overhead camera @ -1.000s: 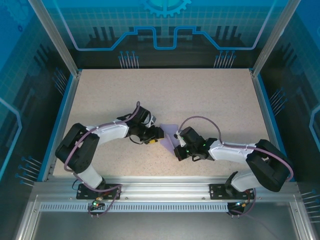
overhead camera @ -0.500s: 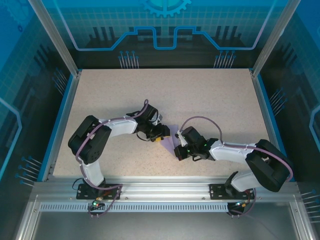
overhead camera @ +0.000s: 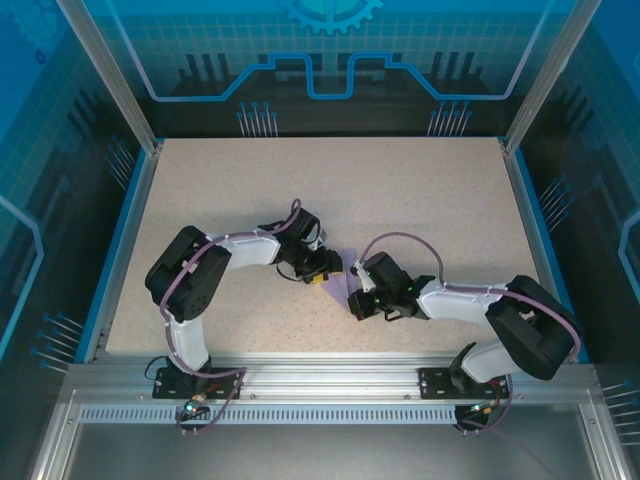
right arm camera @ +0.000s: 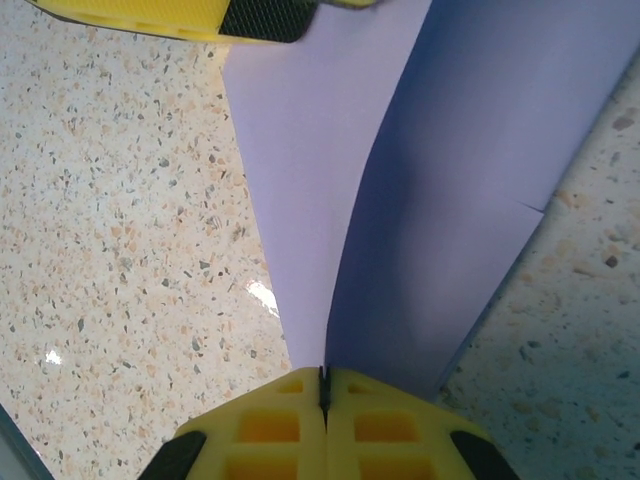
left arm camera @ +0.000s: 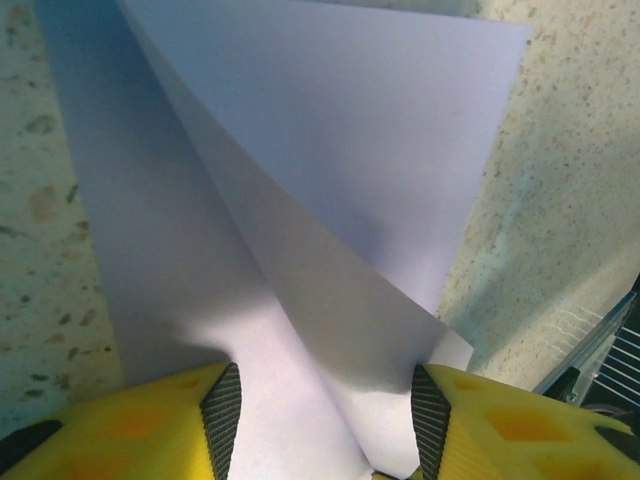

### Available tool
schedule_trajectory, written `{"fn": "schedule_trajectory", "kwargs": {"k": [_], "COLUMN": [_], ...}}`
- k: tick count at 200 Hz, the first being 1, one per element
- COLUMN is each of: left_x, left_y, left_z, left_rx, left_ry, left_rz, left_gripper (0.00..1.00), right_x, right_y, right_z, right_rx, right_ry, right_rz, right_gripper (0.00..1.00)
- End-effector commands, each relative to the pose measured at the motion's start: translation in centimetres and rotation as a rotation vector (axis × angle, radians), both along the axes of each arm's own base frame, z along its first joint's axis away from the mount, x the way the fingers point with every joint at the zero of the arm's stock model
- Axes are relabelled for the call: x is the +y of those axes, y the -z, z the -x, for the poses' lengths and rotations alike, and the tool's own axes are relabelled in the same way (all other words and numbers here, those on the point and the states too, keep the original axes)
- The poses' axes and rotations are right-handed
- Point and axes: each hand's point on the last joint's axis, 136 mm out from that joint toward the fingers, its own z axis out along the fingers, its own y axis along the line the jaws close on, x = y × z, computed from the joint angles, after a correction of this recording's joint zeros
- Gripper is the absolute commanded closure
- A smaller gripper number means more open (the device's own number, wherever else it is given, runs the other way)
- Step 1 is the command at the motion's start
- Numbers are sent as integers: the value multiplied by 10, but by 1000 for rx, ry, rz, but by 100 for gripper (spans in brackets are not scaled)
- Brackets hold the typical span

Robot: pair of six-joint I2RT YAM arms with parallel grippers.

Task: Fold a paper plane with a square sheet of paper (fold left side to right side)
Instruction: Fourth fold the wing at the center of the table.

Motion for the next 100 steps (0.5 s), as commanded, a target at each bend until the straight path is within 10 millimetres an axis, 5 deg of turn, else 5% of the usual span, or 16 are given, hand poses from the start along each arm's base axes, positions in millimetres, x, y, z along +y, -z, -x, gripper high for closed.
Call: {"fn": "schedule_trajectory", "kwargs": {"k": [1,47,100], "left_x": [3,6,6], "left_y": [11,16,16], "left_z": [5,6,8], "left_rx": [46,57,59], "left_ry": [-8,-7,-6], "left_rz": [-46,-67,-71], "left_gripper": [47,47,47], "right_x": [-2,0,4], "right_y": [4,-9,-45], "right_z": [1,-5,-20], "right_rx": [24,16,48], "right_ry": [11,17,27], "right_rz": [-13,-59,-285], "right_gripper": [94,85,67]}}
